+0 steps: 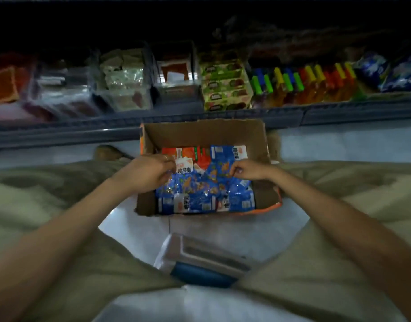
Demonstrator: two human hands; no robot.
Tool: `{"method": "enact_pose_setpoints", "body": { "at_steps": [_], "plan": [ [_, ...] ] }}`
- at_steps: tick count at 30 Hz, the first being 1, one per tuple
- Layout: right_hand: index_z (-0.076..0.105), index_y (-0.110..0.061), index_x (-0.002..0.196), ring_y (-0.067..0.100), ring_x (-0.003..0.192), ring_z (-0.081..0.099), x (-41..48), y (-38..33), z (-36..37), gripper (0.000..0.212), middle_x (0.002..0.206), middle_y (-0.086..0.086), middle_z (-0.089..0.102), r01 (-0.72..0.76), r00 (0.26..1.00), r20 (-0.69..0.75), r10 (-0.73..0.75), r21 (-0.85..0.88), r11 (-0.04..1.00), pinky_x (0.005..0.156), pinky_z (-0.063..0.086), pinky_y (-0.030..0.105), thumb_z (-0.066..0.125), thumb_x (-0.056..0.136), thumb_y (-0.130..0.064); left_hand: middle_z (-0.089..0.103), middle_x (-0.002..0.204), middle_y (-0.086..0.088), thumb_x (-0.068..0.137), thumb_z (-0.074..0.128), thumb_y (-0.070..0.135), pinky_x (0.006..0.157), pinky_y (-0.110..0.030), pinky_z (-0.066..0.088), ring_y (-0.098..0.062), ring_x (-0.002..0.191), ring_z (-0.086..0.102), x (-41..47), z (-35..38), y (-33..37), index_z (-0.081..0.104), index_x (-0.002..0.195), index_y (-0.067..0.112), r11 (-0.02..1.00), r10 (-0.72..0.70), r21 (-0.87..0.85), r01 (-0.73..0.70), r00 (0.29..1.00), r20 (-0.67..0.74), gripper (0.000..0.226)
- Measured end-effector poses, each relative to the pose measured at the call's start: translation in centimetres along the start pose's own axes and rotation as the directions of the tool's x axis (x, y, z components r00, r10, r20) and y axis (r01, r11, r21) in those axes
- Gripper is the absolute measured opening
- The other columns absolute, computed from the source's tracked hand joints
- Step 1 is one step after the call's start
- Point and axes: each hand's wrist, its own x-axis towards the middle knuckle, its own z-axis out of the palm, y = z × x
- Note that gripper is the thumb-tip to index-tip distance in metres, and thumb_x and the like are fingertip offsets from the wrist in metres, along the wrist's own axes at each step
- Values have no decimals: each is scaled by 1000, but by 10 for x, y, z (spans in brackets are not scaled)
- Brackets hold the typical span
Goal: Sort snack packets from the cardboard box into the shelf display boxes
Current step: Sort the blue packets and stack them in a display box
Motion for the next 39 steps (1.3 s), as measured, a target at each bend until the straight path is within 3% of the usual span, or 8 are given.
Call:
{"method": "enact_pose_setpoints", "body": {
  "at_steps": [3, 9, 16, 21, 25, 30, 35, 39],
  "plan": [
    [54, 2, 121, 19, 88, 54, 13, 13, 35, 29, 105, 5, 55, -146, 983, 121, 135, 84, 986, 63, 37, 21, 47, 94, 0, 63, 116, -6, 94, 52, 18, 80, -31, 44, -24, 102, 58, -10, 6, -16, 64, 117, 14, 989, -130, -58, 134, 989, 65, 26],
    [34, -11, 144, 26, 131, 42, 58, -5, 88, 59, 145, 8, 40, -117, 977, 195, 85, 159, 980, 100, 44, 37, 58, 91, -1, 62, 117, -8, 97, 47, 23, 81, -35, 48, -26, 100, 58, -18, 10, -41, 57, 124, 19, 954, -289, -53, 295, 952, 97, 29],
    [47, -17, 134, 26, 109, 58, 100, -42, 119, 44, 119, 4, 58, -104, 956, 207, 210, -431, 896, 99, 41, 47, 55, 92, -8, 64, 115, -8, 98, 47, 22, 72, -28, 37, -24, 103, 57, -29, 14, -41, 58, 125, 19, 935, -322, -130, 330, 943, 80, 30],
    [40, -15, 142, 25, 86, 63, 83, -52, 83, 59, 126, 10, 56, -117, 948, 269, 171, -206, 971, 74, 55, 36, 46, 87, 4, 64, 116, -5, 97, 49, 21, 76, -29, 43, -18, 98, 58, -30, 18, -42, 59, 122, 19, 880, -373, -280, 384, 923, 94, 27],
    [17, -11, 150, 9, 46, 49, 54, -91, 45, 64, 81, 8, 56, -91, 976, 217, 36, 251, 964, 42, 40, 22, 46, 93, 1, 56, 126, -1, 98, 48, 26, 89, -26, 43, -13, 114, 52, -22, 23, -36, 50, 131, 20, 674, -321, -566, 475, 878, 354, 33],
    [33, -13, 142, 2, 44, 54, 48, -146, 62, 59, 107, 4, 58, 234, 965, -235, -115, 583, 778, 44, 45, 17, 56, 89, 0, 43, 125, 13, 101, 38, 30, 94, -15, 41, 8, 111, 47, -6, 21, -9, 7, 149, 14, 218, -441, -862, 458, 834, 332, 60],
    [42, -23, 131, -1, 65, 57, 58, -167, 85, 57, 84, -3, 57, 453, 890, -316, -328, 696, 557, 60, 46, 16, 60, 85, 6, 54, 90, 0, 99, 42, 4, 64, -11, 49, 1, 75, 59, -2, 22, -21, 35, 123, 5, -3, -720, -959, 285, 665, 200, 25],
    [58, -17, 98, 5, 57, 52, 92, -149, 94, 24, 74, 2, 55, 288, 933, -359, 15, 773, 566, 55, 44, 18, 47, 92, 4, 64, 92, -13, 100, 41, 4, 72, -33, 58, -19, 80, 66, -11, 17, -48, 52, 107, 8, -131, -802, -968, 212, 552, 229, 14]
  ]
}}
